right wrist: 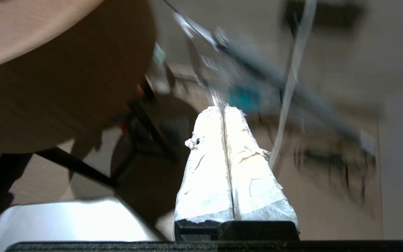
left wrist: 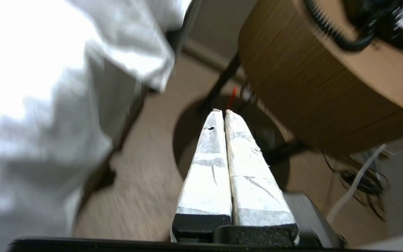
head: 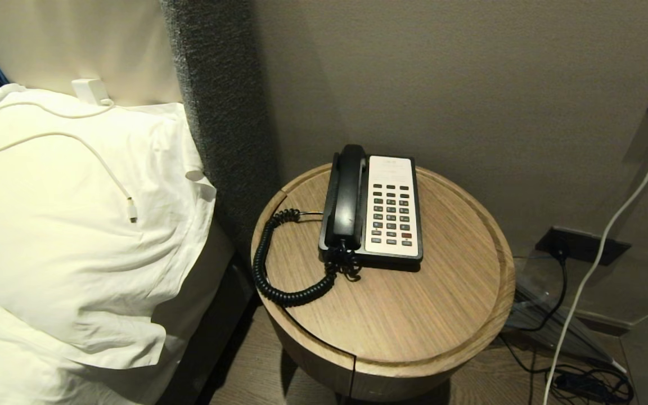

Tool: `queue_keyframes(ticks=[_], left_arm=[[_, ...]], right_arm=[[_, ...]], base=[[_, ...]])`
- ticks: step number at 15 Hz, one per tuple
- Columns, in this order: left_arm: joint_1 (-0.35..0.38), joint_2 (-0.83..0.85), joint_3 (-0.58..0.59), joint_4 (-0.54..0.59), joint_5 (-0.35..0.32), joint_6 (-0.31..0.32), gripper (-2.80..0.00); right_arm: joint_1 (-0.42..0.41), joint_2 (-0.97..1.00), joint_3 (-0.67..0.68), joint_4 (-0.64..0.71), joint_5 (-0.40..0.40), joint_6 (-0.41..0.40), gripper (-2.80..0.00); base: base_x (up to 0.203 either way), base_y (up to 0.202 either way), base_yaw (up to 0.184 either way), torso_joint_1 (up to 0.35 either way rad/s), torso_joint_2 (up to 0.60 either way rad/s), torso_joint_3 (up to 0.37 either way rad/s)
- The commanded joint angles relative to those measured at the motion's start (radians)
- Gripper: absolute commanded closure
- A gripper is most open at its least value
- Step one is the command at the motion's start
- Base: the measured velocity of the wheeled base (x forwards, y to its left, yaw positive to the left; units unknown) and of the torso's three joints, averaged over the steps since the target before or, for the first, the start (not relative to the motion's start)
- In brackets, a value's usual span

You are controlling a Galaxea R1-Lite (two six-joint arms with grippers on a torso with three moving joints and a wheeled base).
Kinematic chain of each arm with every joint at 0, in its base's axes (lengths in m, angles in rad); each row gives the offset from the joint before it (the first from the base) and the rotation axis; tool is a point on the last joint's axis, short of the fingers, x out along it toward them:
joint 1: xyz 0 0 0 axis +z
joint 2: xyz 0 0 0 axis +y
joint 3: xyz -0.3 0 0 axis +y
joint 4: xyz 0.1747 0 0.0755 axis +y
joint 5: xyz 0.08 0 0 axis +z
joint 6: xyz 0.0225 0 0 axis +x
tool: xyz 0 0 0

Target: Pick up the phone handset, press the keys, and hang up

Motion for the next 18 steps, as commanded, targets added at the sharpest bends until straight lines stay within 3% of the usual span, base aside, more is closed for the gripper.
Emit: queue_keyframes(ticks=[1, 2, 4, 6, 8, 9, 13, 18], left_arm=[[0.0, 0.004, 0.023, -0.037, 0.008, 0.146, 0.0], [0.0, -0.006, 0.034, -0.052, 0.025, 0.214, 0.0], [0.0, -0.008, 0.059, -0.075, 0.092, 0.22, 0.0], [0.001, -0.01, 0.095, -0.128, 0.153, 0.336, 0.0], [0.001, -0.009, 0.139, -0.26, 0.166, 0.369, 0.0], [0.001, -0.01, 0.143, -0.222, 0.168, 0.383, 0.0], [0.002, -0.01, 0.147, -0.225, 0.19, 0.301, 0.0], [0.002, -0.01, 0.149, -0.226, 0.187, 0.313, 0.0]], right_arm=[[0.0, -0.012, 0.041, -0.076, 0.038, -0.061, 0.0], [0.0, -0.014, 0.065, -0.093, 0.034, -0.082, 0.0], [0.0, -0.017, 0.106, -0.192, 0.034, -0.121, 0.0], [0.0, -0.022, 0.113, -0.204, 0.036, -0.138, 0.0], [0.0, -0.022, 0.113, -0.204, 0.034, -0.135, 0.0], [0.002, -0.022, 0.113, -0.202, 0.031, -0.128, 0.0], [0.002, -0.027, 0.113, -0.201, 0.03, -0.109, 0.0], [0.002, -0.035, 0.113, -0.204, 0.03, -0.088, 0.0]], base=[[0.0, 0.0, 0.0, 0.0, 0.0, 0.0], [0.0, 0.0, 0.0, 0.0, 0.0, 0.0], [0.0, 0.0, 0.0, 0.0, 0.0, 0.0], [0.0, 0.0, 0.0, 0.0, 0.0, 0.0], [0.0, 0.0, 0.0, 0.0, 0.0, 0.0], [0.0, 0.0, 0.0, 0.0, 0.0, 0.0], [0.0, 0.0, 0.0, 0.0, 0.0, 0.0], [0.0, 0.0, 0.0, 0.0, 0.0, 0.0]])
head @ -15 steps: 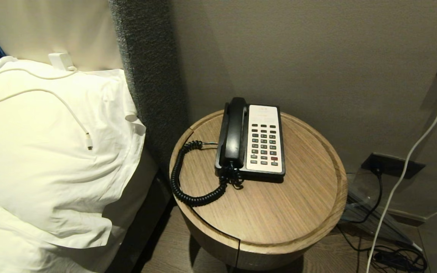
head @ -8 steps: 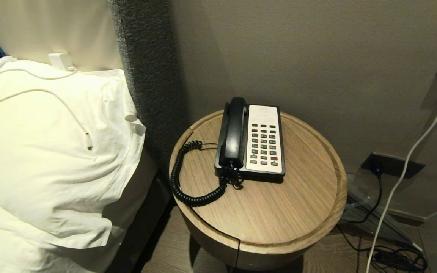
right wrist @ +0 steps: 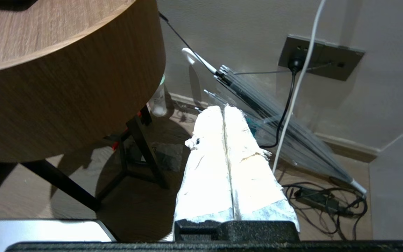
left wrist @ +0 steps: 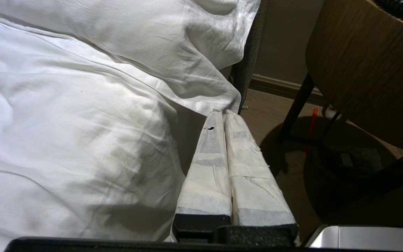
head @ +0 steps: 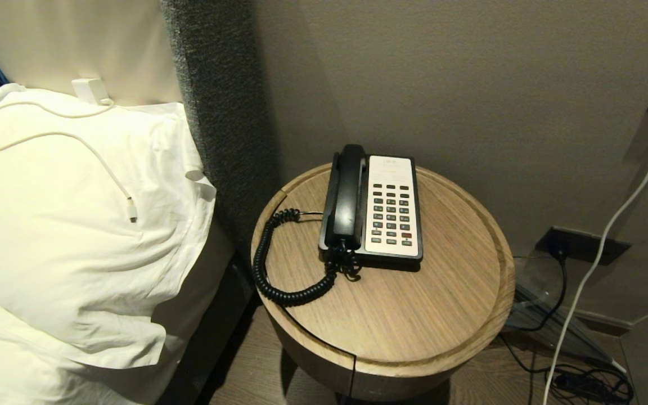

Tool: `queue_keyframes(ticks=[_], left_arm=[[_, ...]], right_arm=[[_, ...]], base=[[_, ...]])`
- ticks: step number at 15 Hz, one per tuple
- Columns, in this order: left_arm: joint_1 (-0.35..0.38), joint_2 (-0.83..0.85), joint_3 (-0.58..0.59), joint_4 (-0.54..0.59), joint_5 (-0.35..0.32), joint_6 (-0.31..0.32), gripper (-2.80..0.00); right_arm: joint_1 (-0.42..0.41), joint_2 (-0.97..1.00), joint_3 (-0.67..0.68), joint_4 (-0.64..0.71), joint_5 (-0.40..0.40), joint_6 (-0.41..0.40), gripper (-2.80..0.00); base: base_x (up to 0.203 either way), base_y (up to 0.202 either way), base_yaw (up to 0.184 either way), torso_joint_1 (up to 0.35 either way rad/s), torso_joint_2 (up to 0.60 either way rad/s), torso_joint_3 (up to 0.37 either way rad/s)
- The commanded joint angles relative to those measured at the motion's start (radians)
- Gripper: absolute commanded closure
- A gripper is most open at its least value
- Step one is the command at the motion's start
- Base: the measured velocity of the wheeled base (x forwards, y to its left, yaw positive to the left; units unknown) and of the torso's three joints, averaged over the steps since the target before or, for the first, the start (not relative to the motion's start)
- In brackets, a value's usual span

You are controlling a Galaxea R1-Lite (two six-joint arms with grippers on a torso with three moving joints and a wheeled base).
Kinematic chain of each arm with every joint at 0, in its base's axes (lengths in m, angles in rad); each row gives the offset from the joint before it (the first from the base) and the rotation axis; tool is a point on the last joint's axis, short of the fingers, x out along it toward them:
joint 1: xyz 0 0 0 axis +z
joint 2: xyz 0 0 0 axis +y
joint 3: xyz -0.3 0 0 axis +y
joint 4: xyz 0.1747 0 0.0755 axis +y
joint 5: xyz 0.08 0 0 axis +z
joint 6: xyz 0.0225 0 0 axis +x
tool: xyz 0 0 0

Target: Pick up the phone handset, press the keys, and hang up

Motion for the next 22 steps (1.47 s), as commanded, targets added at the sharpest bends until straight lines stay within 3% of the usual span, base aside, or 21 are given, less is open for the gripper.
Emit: queue_keyframes(ticks=[1, 11, 16, 22], left_arm=[[-0.001, 0.0, 0.0, 0.0, 0.0, 0.002, 0.0], [-0.001, 0.0, -0.002, 0.001, -0.005, 0.009, 0.0], [0.0, 0.0, -0.002, 0.002, 0.001, -0.019, 0.0], [0.0, 0.0, -0.002, 0.0, 0.001, -0.03, 0.0]], right_arm=[[0.0, 0.0, 0.0, -0.001, 0.0, 0.006, 0.0], [0.0, 0.0, 0.0, -0.001, -0.002, 0.008, 0.0], [0.0, 0.0, 0.0, -0.001, -0.002, 0.008, 0.0], [0.0, 0.0, 0.0, -0.001, -0.002, 0.008, 0.0]], base=[[0.0, 0.0, 0.0, 0.0, 0.0, 0.0], [0.0, 0.0, 0.0, 0.0, 0.0, 0.0], [0.0, 0.0, 0.0, 0.0, 0.0, 0.007], [0.0, 0.0, 0.0, 0.002, 0.01, 0.19]])
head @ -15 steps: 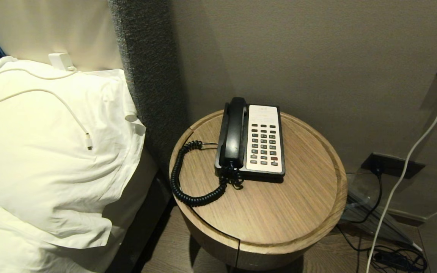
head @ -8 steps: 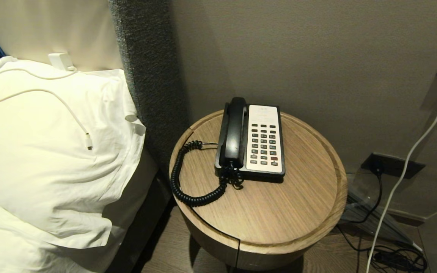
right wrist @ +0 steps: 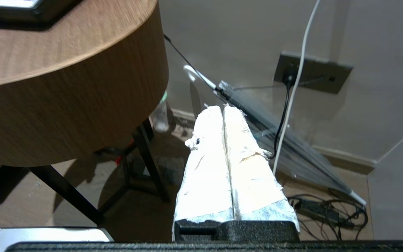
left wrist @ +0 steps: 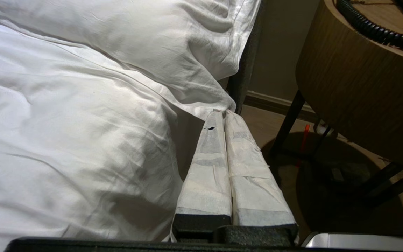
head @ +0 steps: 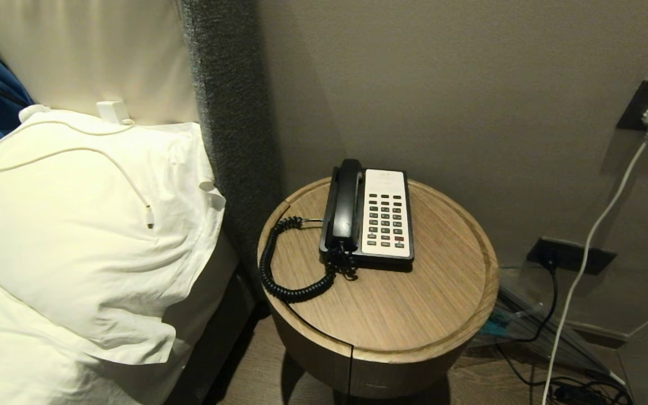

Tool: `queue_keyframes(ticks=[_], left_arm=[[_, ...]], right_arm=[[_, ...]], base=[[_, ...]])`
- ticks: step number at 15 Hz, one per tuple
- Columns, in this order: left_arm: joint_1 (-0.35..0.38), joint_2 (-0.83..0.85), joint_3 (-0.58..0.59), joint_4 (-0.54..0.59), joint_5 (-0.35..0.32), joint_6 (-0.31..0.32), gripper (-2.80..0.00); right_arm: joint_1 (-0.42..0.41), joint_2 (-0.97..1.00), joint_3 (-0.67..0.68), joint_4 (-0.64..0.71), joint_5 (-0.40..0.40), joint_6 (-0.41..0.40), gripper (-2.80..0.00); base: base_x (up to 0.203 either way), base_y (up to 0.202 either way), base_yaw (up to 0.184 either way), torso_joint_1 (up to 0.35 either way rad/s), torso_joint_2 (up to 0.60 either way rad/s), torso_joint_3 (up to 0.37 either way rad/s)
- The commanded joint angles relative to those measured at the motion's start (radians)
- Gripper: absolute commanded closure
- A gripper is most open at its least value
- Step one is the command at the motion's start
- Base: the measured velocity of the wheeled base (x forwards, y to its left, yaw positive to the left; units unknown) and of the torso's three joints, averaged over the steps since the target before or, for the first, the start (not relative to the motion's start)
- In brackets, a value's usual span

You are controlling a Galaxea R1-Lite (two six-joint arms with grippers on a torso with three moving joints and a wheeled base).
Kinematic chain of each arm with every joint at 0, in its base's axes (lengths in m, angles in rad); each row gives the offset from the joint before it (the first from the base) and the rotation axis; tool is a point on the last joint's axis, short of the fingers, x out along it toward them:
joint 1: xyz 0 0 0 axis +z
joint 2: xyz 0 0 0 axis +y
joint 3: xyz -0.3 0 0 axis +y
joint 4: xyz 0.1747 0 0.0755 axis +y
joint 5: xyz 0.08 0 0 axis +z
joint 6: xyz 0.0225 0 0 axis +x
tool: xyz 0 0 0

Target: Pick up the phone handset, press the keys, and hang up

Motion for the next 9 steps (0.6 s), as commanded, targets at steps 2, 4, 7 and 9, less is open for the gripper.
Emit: queue_keyframes(ticks=[2, 4, 7, 9], left_arm=[[0.0, 0.0, 0.0, 0.0, 0.0, 0.0, 0.0], [0.0, 0.0, 0.002, -0.003, 0.0, 0.0, 0.0], [-0.001, 0.0, 0.002, -0.003, 0.0, -0.002, 0.0], [0.0, 0.0, 0.002, -0.005, 0.0, -0.002, 0.0]], right_arm=[[0.0, 0.001, 0.0, 0.0, 0.0, -0.001, 0.0], [0.0, 0.001, 0.0, 0.0, 0.0, -0.001, 0.0], [0.0, 0.001, 0.0, 0.001, 0.006, -0.013, 0.0], [0.0, 0.001, 0.0, 0.003, 0.005, -0.009, 0.0]], base=[[0.0, 0.0, 0.0, 0.002, 0.0, 0.205], [0.0, 0.0, 0.0, 0.001, 0.0, 0.202], [0.0, 0.0, 0.0, 0.003, 0.0, 0.203], [0.0, 0.0, 0.0, 0.005, 0.0, 0.199]])
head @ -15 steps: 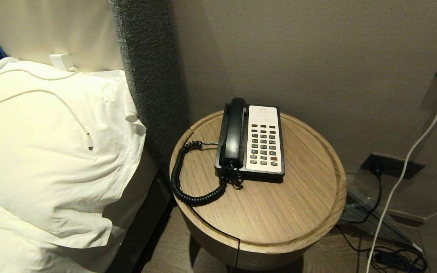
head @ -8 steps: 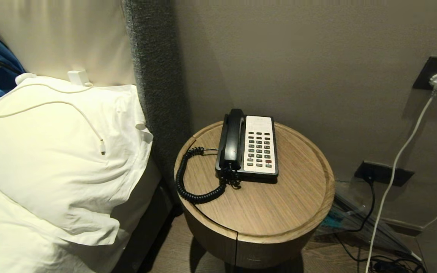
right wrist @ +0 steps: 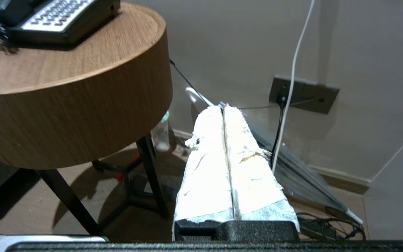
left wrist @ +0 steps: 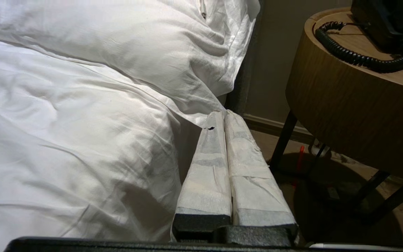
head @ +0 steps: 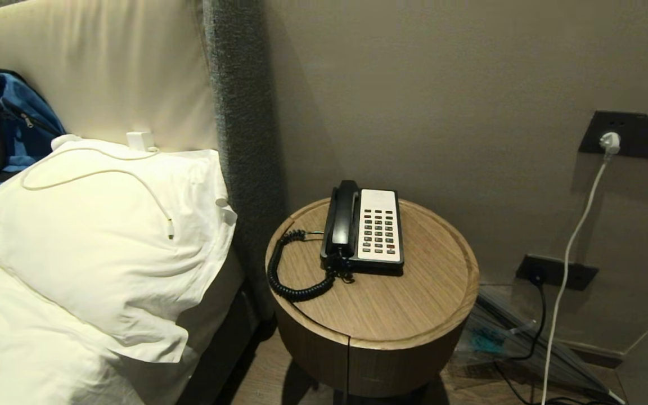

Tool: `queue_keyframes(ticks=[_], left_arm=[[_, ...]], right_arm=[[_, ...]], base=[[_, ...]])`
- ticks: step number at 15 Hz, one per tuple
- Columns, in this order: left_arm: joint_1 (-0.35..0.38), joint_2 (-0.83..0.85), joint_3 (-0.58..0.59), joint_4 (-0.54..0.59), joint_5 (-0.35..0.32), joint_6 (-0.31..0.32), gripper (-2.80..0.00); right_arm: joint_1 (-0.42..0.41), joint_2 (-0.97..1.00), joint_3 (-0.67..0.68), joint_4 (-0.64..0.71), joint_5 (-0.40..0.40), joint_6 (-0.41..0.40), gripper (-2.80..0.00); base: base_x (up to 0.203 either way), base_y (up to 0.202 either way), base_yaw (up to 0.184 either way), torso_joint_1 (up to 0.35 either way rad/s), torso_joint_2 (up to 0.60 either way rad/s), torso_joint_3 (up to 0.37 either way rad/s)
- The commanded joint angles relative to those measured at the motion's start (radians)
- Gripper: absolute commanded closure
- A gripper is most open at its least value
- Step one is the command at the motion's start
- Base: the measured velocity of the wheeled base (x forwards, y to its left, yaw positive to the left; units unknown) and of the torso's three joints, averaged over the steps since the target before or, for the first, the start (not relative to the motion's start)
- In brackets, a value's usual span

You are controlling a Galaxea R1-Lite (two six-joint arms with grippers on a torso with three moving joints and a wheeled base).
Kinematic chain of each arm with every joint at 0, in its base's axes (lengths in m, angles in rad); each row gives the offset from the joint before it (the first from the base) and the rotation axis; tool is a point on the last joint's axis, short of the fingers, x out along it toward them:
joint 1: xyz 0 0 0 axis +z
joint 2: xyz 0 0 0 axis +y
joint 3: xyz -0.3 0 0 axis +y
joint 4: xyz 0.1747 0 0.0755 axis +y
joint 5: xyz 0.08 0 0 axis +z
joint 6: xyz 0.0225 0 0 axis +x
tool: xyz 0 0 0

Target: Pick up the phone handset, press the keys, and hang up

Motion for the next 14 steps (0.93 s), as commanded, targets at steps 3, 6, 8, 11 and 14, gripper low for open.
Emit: queue_keyframes(ticks=[3, 6, 8, 11, 14], left_arm=[[0.0, 0.0, 0.0, 0.0, -0.001, -0.001, 0.0], [0.0, 0.0, 0.0, 0.0, -0.001, 0.005, 0.0], [0.0, 0.0, 0.0, 0.0, -0.001, 0.007, 0.0], [-0.001, 0.0, 0.0, 0.0, -0.001, 0.007, 0.0], [-0.001, 0.0, 0.0, 0.0, -0.001, 0.007, 0.0]], right_arm=[[0.0, 0.001, 0.0, -0.003, -0.005, 0.011, 0.0], [0.0, 0.001, 0.0, -0.003, -0.005, 0.008, 0.0], [0.0, 0.001, 0.0, -0.003, -0.005, 0.009, 0.0], [0.0, 0.001, 0.0, -0.003, -0.005, 0.02, 0.0], [0.0, 0.001, 0.0, -0.003, -0.005, 0.023, 0.0]], base=[[0.0, 0.0, 0.0, 0.004, 0.0, 0.2], [0.0, 0.0, 0.0, -0.001, 0.0, 0.155], [0.0, 0.0, 0.0, 0.002, 0.01, 0.047], [0.0, 0.0, 0.0, 0.002, 0.0, 0.024], [0.0, 0.0, 0.0, 0.0, 0.0, 0.0]])
